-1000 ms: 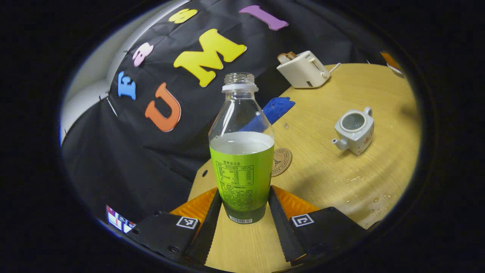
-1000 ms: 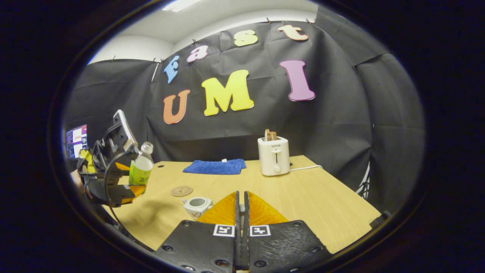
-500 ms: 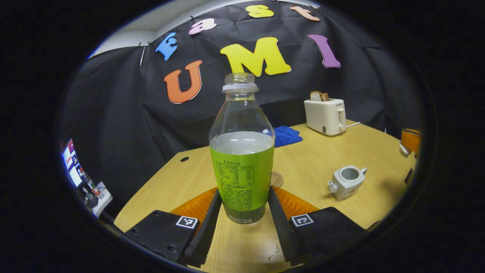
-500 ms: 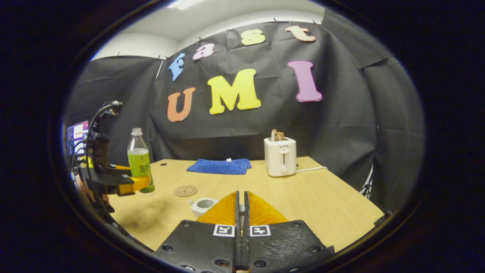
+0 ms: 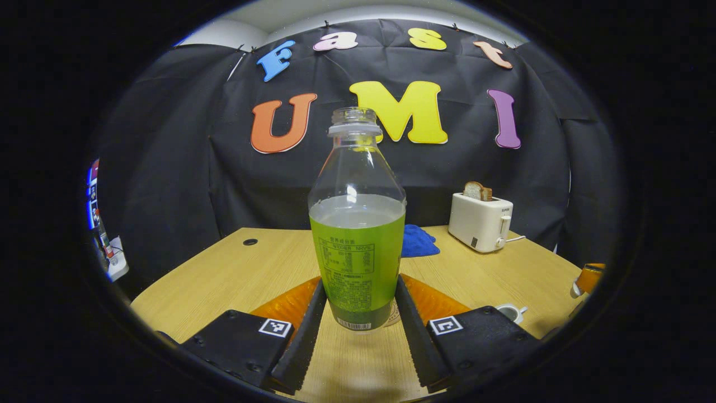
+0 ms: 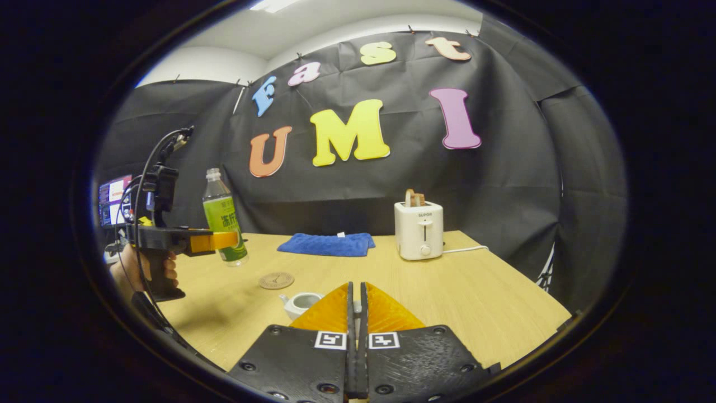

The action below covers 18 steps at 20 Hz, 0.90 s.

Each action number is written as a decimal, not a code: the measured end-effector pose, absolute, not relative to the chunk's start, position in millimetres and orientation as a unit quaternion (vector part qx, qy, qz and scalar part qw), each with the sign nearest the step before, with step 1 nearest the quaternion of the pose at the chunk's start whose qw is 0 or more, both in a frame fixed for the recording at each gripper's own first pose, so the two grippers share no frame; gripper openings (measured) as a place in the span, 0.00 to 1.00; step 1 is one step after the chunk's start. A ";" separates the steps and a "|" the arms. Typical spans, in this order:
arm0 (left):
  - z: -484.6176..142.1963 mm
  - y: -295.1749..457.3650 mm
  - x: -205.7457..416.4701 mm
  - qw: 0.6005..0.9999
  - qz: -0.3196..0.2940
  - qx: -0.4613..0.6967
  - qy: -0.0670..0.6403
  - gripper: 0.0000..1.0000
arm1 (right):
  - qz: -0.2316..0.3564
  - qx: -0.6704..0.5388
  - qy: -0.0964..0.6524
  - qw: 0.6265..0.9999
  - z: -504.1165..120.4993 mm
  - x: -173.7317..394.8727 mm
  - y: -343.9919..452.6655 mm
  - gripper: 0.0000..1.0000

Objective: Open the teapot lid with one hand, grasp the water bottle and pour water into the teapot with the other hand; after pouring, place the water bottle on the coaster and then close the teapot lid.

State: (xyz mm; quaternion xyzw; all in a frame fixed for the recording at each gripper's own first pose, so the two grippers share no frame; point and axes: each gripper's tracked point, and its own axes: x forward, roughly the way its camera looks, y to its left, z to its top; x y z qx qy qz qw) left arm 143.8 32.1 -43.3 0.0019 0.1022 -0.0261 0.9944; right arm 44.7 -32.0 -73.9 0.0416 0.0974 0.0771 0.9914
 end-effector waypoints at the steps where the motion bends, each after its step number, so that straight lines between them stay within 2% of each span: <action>1: -44.3 31.1 151.0 0.994 -0.028 0.005 0.101 0.74 | 0.078 0.042 0.100 0.991 -77.0 46.6 -31.6 0.00; 6: -66.6 18.6 186.5 0.992 -0.049 -0.001 0.113 0.72 | 0.076 0.051 0.107 0.990 -87.0 58.7 -34.3 0.00; 9: -86.9 15.4 200.3 0.990 -0.053 -0.005 0.134 0.75 | 0.071 0.054 0.115 0.989 -95.9 64.3 -39.0 0.00; 18: -120.5 8.1 213.2 0.983 -0.061 0.004 0.171 0.76 | 0.074 0.044 0.127 0.988 -106.7 71.8 -36.0 0.00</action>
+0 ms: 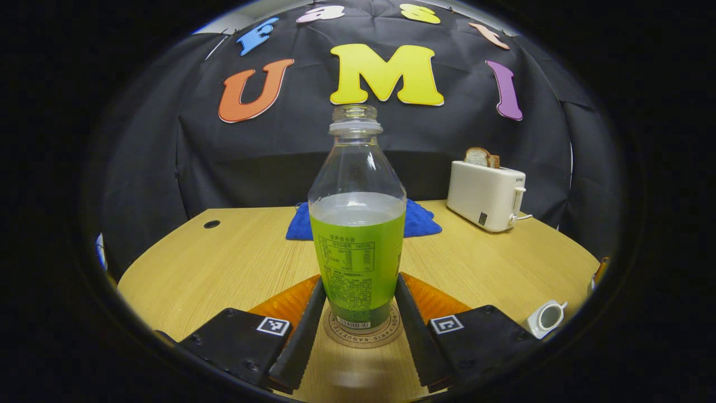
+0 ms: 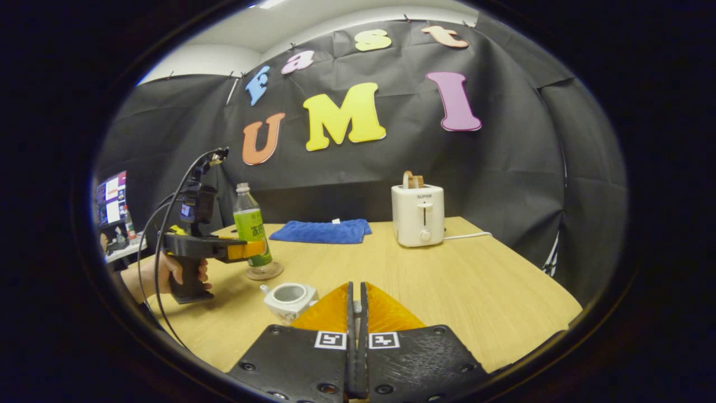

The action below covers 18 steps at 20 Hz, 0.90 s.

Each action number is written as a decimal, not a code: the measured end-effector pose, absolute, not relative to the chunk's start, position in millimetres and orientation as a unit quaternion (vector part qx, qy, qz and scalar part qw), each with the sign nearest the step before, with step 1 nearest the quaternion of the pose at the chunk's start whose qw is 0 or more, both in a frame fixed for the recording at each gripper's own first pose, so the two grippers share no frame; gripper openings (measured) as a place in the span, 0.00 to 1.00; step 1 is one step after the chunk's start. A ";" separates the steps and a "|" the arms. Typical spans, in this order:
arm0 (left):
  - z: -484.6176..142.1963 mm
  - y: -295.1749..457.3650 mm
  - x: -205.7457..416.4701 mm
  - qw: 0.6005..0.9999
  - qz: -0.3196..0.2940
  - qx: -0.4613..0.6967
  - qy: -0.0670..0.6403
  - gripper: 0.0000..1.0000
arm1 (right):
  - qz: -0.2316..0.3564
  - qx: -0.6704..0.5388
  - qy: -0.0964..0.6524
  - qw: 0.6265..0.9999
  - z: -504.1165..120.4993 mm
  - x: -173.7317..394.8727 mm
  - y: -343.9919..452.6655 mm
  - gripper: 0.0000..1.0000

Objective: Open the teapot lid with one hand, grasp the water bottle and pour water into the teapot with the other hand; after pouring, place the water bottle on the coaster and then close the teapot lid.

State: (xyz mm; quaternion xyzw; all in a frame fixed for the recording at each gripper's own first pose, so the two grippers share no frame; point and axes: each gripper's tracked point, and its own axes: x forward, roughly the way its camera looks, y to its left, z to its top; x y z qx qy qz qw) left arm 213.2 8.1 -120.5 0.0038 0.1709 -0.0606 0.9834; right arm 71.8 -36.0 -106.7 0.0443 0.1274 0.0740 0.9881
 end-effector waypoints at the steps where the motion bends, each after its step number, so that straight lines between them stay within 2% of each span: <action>1: -120.8 8.7 213.5 0.983 -0.060 0.003 0.172 0.76 | 0.075 0.044 0.128 0.988 -107.0 71.5 -35.0 0.00; 3: -123.4 7.2 213.7 0.983 -0.062 0.002 0.175 0.75 | 0.076 0.044 0.129 0.988 -107.7 71.6 -34.1 0.00; 10: -115.1 2.5 211.9 0.982 -0.066 0.003 0.178 0.81 | 0.074 0.040 0.125 0.989 -103.8 68.5 -33.4 0.00; 11: -111.0 3.1 208.8 0.982 -0.067 0.000 0.175 0.95 | 0.074 0.040 0.125 0.989 -104.5 67.7 -33.1 0.00; 12: -110.6 2.2 208.1 0.982 -0.068 -0.002 0.174 1.00 | 0.075 0.040 0.126 0.988 -103.9 67.8 -32.9 0.00; 18: -112.2 17.8 178.4 0.982 -0.049 0.002 0.182 1.00 | 0.096 0.031 0.111 0.989 -85.9 69.7 -14.0 0.00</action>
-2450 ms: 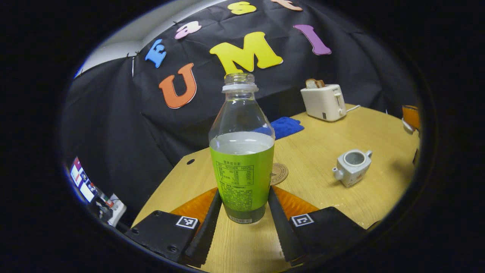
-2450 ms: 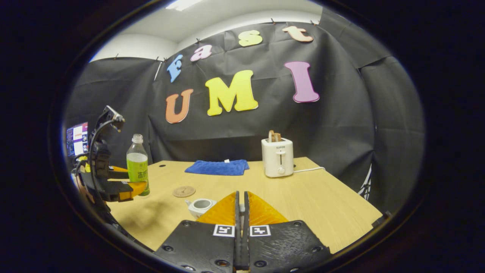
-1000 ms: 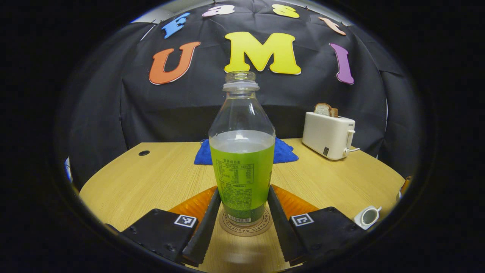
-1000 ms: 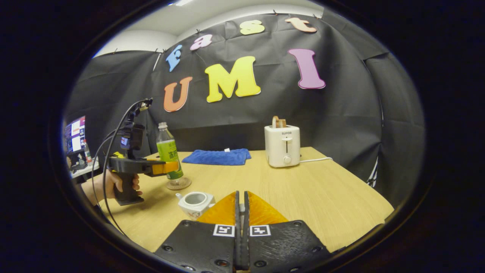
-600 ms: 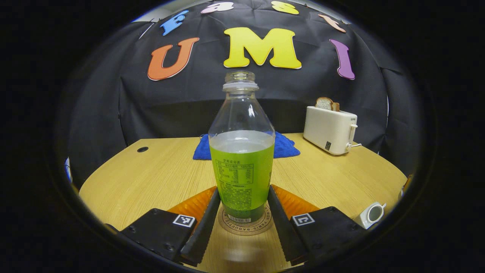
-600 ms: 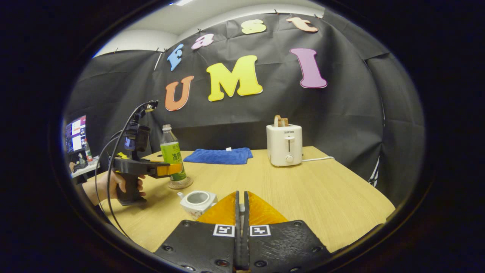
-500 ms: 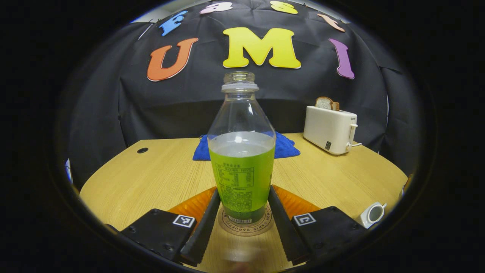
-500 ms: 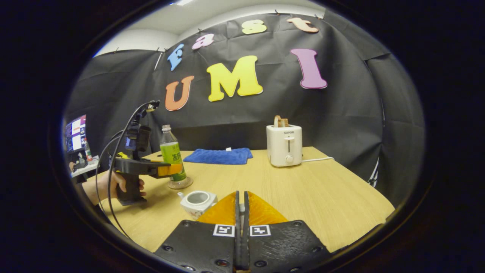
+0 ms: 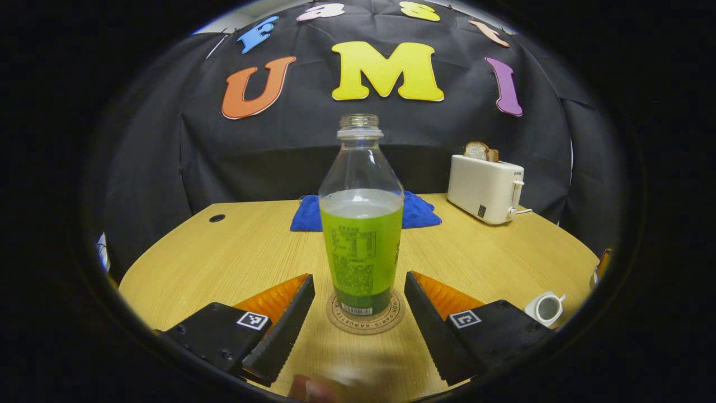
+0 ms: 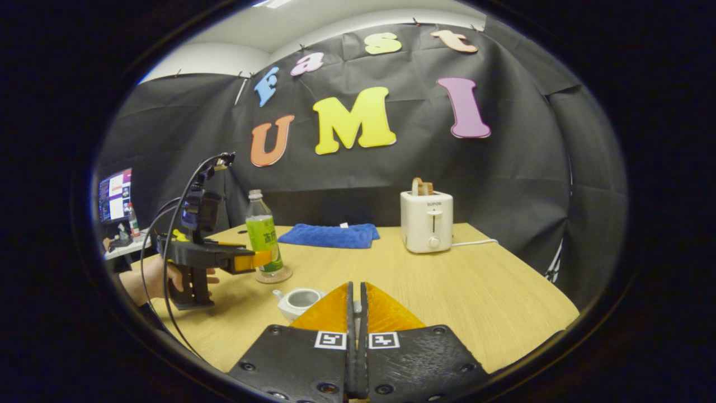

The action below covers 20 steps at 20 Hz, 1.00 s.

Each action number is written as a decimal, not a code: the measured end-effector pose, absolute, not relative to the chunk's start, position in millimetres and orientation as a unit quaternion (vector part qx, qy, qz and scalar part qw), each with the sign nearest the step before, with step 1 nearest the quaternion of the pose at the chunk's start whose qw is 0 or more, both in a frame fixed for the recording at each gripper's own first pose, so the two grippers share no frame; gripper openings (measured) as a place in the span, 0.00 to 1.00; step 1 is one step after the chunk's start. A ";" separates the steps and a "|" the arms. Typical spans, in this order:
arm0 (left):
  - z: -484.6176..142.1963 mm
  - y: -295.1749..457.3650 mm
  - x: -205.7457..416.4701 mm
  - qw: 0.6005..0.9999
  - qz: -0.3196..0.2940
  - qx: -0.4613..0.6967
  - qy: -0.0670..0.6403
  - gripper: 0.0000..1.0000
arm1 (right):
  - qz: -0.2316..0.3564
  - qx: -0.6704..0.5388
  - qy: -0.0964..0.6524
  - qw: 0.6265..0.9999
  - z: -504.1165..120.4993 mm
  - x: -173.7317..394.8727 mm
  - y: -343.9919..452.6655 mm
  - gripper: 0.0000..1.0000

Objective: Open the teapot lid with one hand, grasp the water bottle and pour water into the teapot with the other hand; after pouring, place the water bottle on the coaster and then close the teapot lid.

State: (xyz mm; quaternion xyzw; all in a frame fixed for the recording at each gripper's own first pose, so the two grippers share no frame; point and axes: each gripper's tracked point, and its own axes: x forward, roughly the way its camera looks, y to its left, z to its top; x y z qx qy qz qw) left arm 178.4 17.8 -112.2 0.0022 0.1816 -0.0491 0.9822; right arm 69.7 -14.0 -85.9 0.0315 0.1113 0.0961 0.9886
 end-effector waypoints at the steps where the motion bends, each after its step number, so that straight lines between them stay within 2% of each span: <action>1: -110.7 20.6 169.8 0.983 -0.047 0.001 0.178 1.00 | 0.102 0.028 0.106 0.989 -81.0 72.4 -8.3 0.00; 7: -76.1 54.2 123.0 0.990 -0.012 0.005 0.137 1.00 | 0.148 0.014 0.087 0.985 -72.8 93.3 33.8 0.00; 13: -44.6 81.1 61.9 0.995 0.036 -0.001 0.089 1.00 | 0.182 0.008 0.097 0.978 -90.5 109.3 66.0 0.00; 20: -21.4 87.1 35.9 0.997 0.056 0.014 0.048 1.00 | 0.183 0.003 0.101 0.978 -102.5 115.0 71.8 0.00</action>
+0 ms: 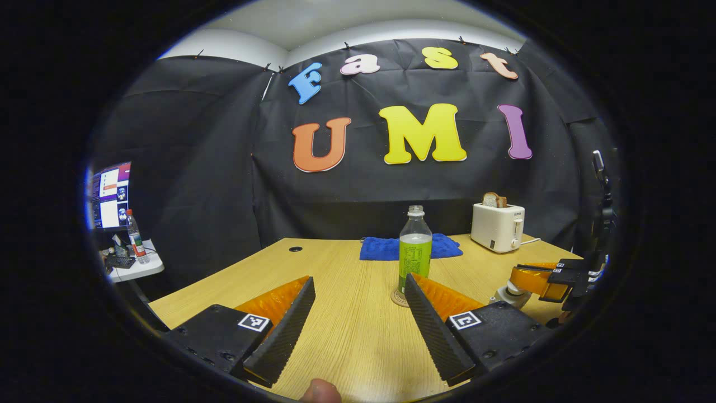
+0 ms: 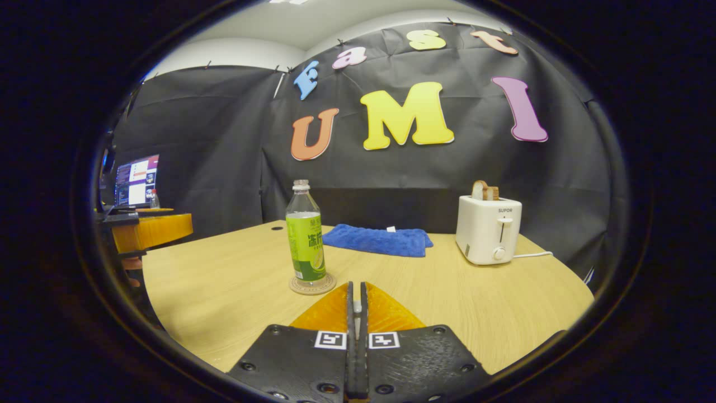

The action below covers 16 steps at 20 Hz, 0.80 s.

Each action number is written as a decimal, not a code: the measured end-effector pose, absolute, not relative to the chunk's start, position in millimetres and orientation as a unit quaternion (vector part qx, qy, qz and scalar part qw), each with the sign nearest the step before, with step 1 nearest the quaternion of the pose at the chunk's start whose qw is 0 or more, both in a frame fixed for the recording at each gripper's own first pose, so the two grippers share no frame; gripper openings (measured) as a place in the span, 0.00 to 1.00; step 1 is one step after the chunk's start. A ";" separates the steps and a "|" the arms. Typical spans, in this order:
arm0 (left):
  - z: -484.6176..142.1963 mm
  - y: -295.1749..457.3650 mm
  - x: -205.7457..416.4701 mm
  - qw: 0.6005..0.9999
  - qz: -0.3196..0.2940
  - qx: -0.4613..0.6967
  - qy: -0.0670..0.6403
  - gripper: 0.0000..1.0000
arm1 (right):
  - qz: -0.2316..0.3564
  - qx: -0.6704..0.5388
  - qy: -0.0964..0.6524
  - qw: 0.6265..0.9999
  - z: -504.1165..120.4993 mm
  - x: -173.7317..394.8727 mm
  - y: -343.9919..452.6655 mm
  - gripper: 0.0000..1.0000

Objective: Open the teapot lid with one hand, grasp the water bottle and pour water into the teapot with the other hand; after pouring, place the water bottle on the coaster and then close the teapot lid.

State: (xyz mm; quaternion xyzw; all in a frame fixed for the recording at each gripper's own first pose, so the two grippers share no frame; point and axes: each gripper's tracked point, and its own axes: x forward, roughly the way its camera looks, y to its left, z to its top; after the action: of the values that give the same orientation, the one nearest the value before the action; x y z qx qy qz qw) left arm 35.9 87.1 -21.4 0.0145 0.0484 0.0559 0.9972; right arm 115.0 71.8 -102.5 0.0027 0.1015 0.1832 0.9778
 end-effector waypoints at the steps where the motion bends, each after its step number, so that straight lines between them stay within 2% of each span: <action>1: -22.0 89.5 34.3 0.997 0.058 0.015 0.047 1.00 | 0.183 0.002 0.102 0.978 -104.7 115.0 72.4 0.00; 16: -20.0 96.0 29.1 0.997 0.065 0.013 0.049 1.00 | 0.171 0.011 0.110 0.979 -116.5 119.7 68.7 0.00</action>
State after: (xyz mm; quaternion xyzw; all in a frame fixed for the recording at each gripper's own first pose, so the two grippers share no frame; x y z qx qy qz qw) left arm 29.1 96.0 -20.0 0.0130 0.0487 0.0652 0.9966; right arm 119.7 68.7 -116.5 0.0106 0.1103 0.1714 0.9789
